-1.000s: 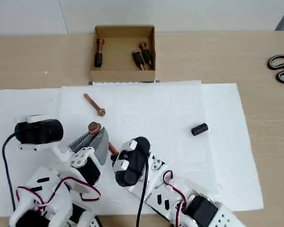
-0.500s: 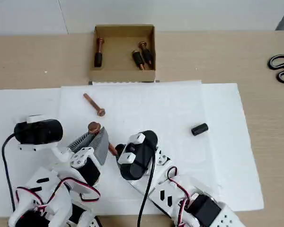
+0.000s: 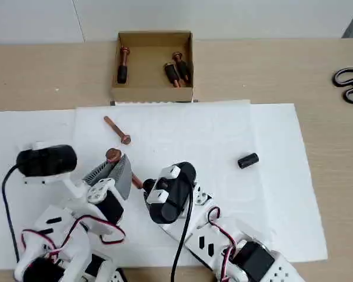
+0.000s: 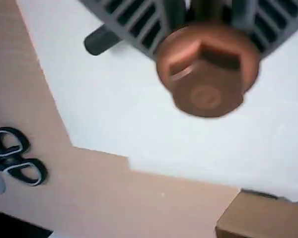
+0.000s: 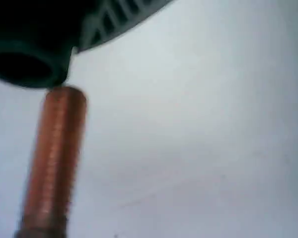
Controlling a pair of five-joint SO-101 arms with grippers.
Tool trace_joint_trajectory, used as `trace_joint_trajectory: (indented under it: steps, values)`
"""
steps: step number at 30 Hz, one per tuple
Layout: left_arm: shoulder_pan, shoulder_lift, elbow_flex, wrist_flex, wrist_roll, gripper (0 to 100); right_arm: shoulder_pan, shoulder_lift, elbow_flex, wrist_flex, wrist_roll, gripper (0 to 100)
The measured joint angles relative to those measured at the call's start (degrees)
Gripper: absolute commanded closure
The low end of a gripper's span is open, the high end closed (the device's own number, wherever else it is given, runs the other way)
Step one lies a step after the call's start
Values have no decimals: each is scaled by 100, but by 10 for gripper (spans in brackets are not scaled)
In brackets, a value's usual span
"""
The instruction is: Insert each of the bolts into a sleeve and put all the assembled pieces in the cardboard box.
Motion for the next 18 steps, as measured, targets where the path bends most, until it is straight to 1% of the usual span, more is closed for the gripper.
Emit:
trace_joint_trajectory:
  steps: [6, 9, 18]
  values:
    - [-9, 0, 0, 0, 0, 995, -9, 0, 0, 0, 0, 995]
    - [-9, 0, 0, 0, 0, 995, -193, 0, 0, 0, 0, 995]
    - [-9, 0, 0, 0, 0, 995, -202, 0, 0, -18, 0, 995]
